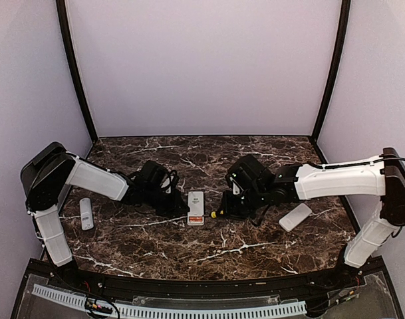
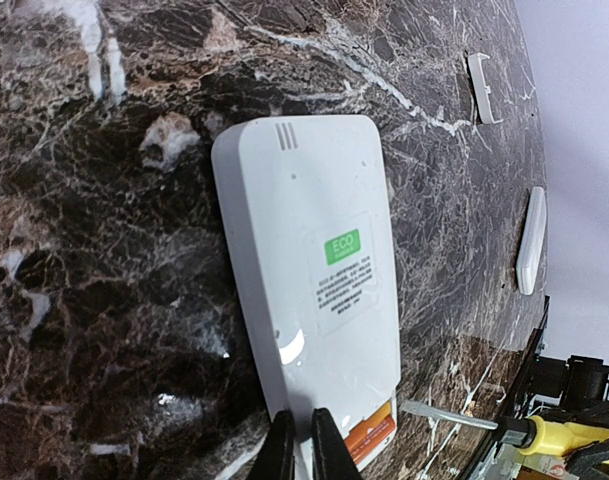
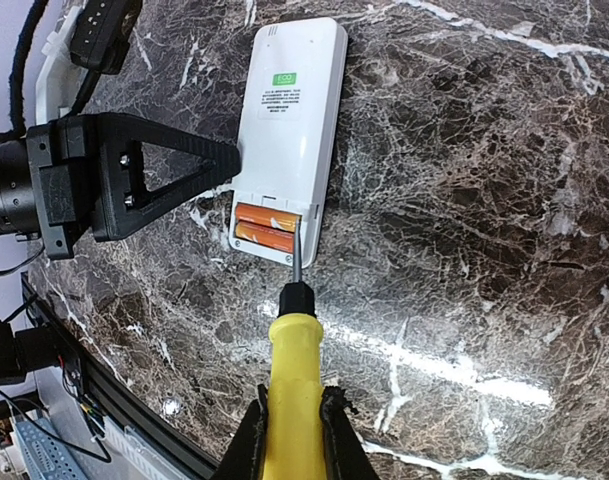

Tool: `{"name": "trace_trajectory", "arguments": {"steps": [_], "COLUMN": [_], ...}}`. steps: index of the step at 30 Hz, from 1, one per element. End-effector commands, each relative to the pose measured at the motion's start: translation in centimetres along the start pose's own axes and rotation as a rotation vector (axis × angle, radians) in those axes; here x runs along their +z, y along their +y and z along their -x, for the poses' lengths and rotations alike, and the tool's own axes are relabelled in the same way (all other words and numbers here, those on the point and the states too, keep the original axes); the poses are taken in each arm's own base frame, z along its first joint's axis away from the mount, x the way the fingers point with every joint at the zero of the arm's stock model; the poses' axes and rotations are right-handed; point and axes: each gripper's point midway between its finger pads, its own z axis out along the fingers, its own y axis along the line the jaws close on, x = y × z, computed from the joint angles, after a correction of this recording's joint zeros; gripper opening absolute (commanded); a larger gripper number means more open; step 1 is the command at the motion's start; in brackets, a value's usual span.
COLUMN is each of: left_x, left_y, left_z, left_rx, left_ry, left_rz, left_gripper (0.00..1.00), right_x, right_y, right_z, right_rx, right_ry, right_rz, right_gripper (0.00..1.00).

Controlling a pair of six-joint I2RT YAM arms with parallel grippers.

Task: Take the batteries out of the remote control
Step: Remove the battery from the remote control without the battery cover.

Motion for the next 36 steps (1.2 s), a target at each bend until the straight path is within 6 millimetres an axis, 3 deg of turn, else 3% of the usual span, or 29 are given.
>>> {"name": "trace_trajectory", "arguments": {"steps": [1,28,36], "left_x": [0.8,0.9,0.9], "left_y": [-0.2,-0.1,-0.1], "left_z": [-2.1,-2.1,-2.1], "left_rx": [0.019,0.018,0.016], "left_ry": [0.062,0.068,0.070], "left_rz": [0.000,0.002,0.001], "left_gripper": [0.06,0.06,0.06], "right_x": [0.1,0.9,0.8], "right_y": [0.7,0.2,1.3], "right_z": [0.4,0.0,0.1], "right_rx": [-0.018,-0.020,-0.002], "right_ry": [-0.011,0.010,0.010], "right_rz": [0.002,-0.021,0.044], "right_gripper": [0.00,0.00,0.00]}}
